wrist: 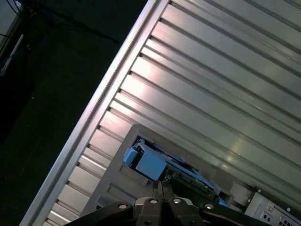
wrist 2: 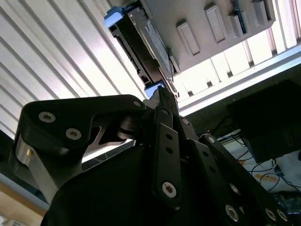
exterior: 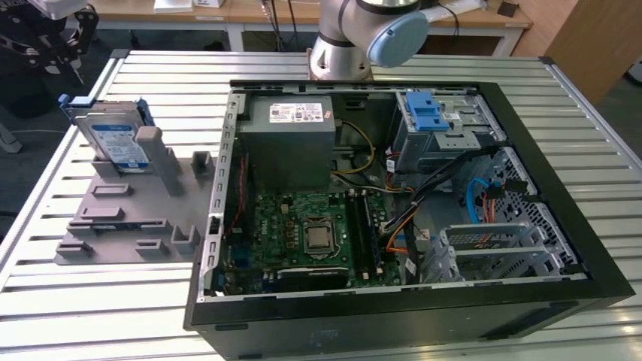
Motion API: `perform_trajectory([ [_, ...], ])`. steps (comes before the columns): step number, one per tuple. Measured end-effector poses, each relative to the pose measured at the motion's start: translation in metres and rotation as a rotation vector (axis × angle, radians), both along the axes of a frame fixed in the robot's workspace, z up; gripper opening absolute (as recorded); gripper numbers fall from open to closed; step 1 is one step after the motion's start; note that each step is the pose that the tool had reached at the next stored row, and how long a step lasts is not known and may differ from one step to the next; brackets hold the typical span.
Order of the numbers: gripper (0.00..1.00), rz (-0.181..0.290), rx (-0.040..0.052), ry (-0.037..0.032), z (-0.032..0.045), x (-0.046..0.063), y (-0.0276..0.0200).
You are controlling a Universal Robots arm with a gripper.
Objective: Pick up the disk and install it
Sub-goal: 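Pick up the disk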
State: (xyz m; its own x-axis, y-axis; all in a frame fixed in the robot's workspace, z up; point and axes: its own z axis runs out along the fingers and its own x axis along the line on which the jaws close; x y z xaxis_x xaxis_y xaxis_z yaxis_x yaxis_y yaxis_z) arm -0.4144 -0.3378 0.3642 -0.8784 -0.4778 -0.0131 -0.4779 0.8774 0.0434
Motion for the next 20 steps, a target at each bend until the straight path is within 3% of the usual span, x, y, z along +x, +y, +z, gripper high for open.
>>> perform_trajectory([
  [20,0.11,0.189,0.0,0.0,-0.0001,-0.0001,0.0],
])
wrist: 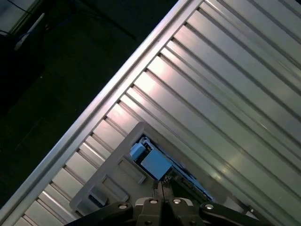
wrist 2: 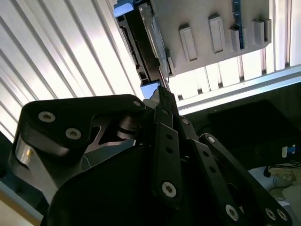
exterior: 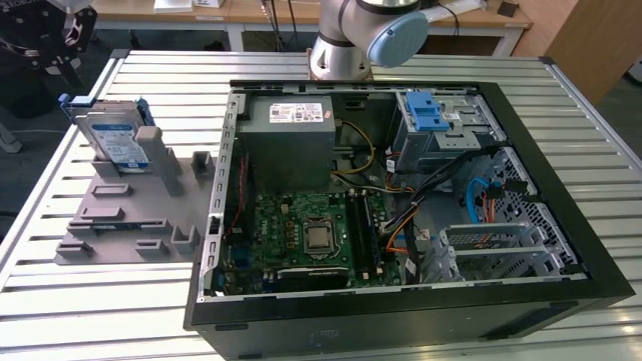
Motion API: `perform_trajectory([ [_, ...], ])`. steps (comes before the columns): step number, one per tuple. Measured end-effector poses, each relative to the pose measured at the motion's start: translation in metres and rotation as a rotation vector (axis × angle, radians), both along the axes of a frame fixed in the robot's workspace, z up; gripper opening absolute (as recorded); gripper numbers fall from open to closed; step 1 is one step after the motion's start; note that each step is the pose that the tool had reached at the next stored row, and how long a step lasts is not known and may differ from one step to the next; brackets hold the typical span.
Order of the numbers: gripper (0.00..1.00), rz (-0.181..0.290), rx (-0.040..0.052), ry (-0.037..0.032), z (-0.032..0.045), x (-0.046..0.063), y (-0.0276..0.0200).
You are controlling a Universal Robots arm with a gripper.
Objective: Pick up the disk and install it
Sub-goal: 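Pick up the disk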
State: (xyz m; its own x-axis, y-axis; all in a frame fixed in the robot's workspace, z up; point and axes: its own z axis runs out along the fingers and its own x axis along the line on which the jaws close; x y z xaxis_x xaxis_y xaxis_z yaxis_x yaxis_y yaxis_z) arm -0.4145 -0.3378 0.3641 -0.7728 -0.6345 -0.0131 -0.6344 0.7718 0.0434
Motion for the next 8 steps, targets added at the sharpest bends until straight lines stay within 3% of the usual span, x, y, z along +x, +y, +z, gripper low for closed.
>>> perform_trajectory([
  [8,0.11,0.066,0.0,0.0,0.0,0.0,0.0],
])
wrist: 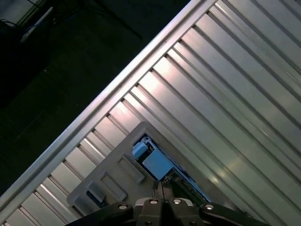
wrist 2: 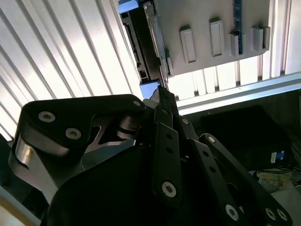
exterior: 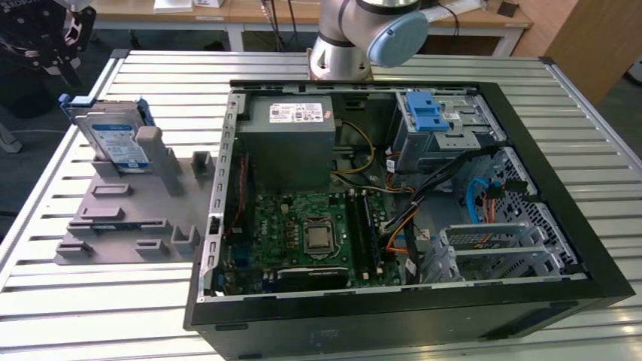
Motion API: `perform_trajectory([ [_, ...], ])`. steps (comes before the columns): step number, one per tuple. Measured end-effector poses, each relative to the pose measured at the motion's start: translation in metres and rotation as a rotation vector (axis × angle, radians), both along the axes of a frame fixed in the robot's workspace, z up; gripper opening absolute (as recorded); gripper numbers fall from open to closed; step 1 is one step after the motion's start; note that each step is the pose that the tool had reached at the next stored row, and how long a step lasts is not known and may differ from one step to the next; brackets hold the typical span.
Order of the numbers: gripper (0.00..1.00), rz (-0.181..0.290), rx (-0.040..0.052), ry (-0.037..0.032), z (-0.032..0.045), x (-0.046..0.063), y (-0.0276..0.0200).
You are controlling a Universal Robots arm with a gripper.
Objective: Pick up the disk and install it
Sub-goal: 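Pick up the disk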
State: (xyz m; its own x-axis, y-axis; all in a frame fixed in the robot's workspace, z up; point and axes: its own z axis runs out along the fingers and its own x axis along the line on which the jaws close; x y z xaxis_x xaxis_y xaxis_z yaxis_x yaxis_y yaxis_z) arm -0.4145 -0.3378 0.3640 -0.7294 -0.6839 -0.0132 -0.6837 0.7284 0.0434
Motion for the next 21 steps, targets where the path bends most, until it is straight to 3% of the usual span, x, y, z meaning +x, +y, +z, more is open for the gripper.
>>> perform_trajectory([
  [21,0.11,0.162,0.0,0.0,0.0,0.0,0.0],
])
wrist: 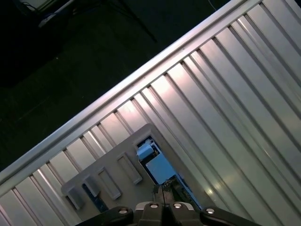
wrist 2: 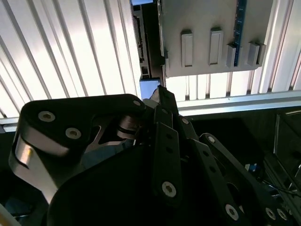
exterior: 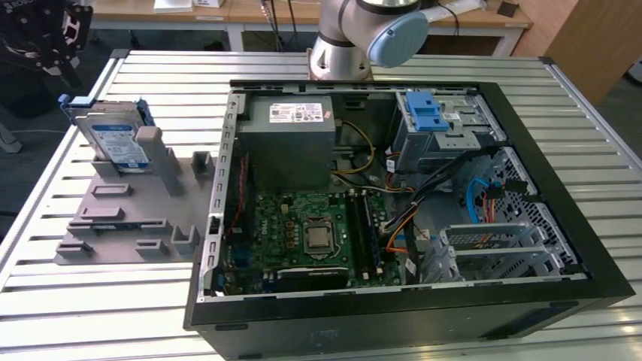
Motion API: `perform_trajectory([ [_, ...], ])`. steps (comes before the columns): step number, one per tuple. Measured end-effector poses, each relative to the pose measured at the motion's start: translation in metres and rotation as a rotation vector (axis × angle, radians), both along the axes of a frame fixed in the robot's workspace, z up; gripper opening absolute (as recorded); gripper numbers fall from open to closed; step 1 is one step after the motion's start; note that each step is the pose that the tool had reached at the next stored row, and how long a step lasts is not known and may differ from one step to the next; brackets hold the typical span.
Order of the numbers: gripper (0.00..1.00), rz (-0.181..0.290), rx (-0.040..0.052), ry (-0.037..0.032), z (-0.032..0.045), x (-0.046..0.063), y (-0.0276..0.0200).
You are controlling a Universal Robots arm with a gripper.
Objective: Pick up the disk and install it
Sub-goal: 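Pick up the disk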
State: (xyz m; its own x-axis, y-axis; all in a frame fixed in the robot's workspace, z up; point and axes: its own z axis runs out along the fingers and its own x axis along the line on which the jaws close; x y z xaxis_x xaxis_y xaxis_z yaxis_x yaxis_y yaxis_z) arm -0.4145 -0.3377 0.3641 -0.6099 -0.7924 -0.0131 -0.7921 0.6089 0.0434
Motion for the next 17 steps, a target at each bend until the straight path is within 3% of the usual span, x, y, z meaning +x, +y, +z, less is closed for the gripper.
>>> perform_trajectory([
  [17,0.11,0.129,0.0,-0.0103,0.0,0.0,0.0],
])
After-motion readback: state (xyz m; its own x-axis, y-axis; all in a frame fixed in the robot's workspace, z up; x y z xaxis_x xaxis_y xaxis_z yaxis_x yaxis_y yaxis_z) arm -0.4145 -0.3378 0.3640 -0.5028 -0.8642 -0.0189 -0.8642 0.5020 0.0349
